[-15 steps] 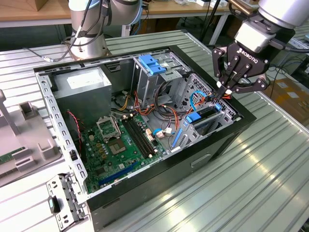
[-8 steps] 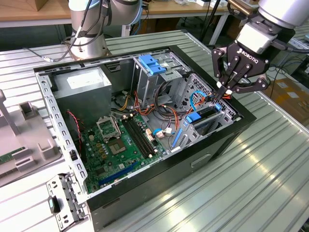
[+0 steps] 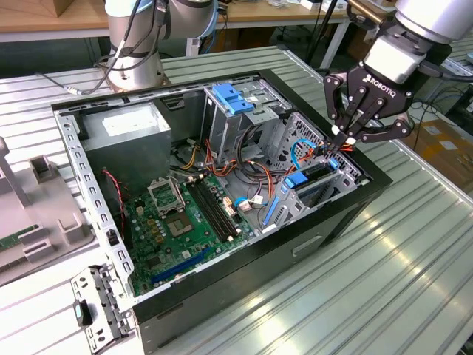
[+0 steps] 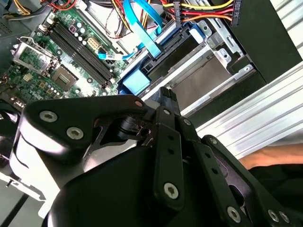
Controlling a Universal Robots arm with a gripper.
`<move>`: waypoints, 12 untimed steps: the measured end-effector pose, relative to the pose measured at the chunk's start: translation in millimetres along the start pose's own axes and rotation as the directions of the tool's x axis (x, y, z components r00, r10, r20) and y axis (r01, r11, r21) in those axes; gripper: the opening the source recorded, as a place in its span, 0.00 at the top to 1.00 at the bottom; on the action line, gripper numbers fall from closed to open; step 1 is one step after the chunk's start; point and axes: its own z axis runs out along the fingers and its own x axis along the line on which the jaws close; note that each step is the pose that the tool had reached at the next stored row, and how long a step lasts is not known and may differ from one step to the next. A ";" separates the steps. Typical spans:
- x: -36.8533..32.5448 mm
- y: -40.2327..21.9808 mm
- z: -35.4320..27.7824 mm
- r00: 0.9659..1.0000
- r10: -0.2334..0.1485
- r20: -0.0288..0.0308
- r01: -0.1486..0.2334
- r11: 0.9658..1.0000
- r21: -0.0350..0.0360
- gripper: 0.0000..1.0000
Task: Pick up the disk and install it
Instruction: 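Insert the first disk wire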
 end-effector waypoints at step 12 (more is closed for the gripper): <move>0.0 0.0 0.0 0.999 -0.050 -0.003 0.050 0.999 -0.003 0.89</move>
